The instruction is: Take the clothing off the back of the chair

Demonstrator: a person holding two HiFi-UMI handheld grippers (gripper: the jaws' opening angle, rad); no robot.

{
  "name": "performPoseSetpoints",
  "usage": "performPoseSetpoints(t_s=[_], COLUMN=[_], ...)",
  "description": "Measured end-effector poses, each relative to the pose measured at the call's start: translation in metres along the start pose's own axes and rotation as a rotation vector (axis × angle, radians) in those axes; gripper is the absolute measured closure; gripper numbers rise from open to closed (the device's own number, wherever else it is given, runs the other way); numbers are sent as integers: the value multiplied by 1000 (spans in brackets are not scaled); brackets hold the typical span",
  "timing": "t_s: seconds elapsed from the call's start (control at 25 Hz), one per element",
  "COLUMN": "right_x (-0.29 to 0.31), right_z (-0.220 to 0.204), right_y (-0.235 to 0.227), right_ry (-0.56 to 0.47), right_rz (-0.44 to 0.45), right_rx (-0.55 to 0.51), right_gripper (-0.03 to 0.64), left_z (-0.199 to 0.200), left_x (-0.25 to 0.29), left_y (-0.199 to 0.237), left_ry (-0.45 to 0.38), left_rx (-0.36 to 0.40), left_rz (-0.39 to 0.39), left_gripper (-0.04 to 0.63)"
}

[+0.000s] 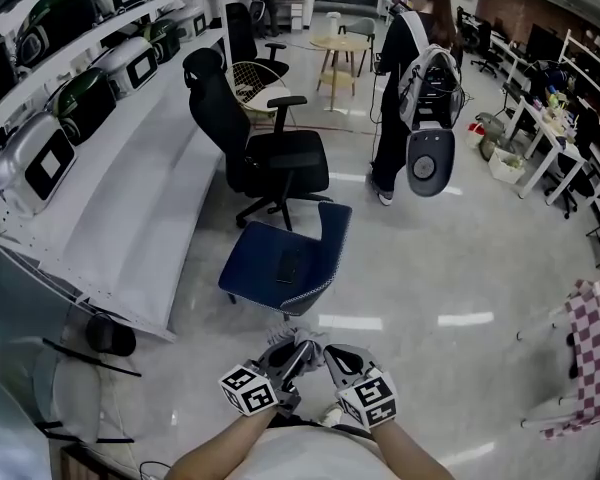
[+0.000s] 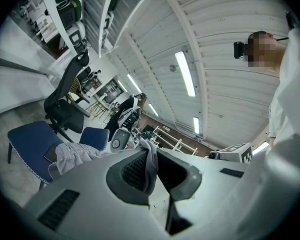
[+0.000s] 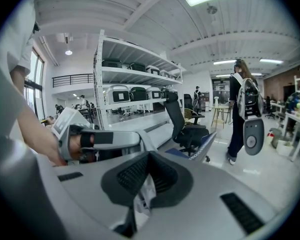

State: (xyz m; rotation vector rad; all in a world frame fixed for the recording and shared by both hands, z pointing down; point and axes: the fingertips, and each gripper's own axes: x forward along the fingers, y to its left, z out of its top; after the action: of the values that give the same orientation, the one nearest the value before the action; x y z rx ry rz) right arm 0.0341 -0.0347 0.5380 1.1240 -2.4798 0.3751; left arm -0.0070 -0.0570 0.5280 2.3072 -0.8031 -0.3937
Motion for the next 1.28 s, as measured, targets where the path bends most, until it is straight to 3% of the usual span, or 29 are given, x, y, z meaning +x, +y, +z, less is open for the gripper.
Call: performPoseSetpoints(t_s=[1.28], right_x=[-11], right_z=[-4], right_y=[0], right_ry=[-2], right_rz=[-2], right_rx=[2], right_gripper=[600], left_z=[-9], left_x=[2], left_y=[-7], left_ry=[8], left_rx=[-10], left_rz=[-6], left_gripper=[561])
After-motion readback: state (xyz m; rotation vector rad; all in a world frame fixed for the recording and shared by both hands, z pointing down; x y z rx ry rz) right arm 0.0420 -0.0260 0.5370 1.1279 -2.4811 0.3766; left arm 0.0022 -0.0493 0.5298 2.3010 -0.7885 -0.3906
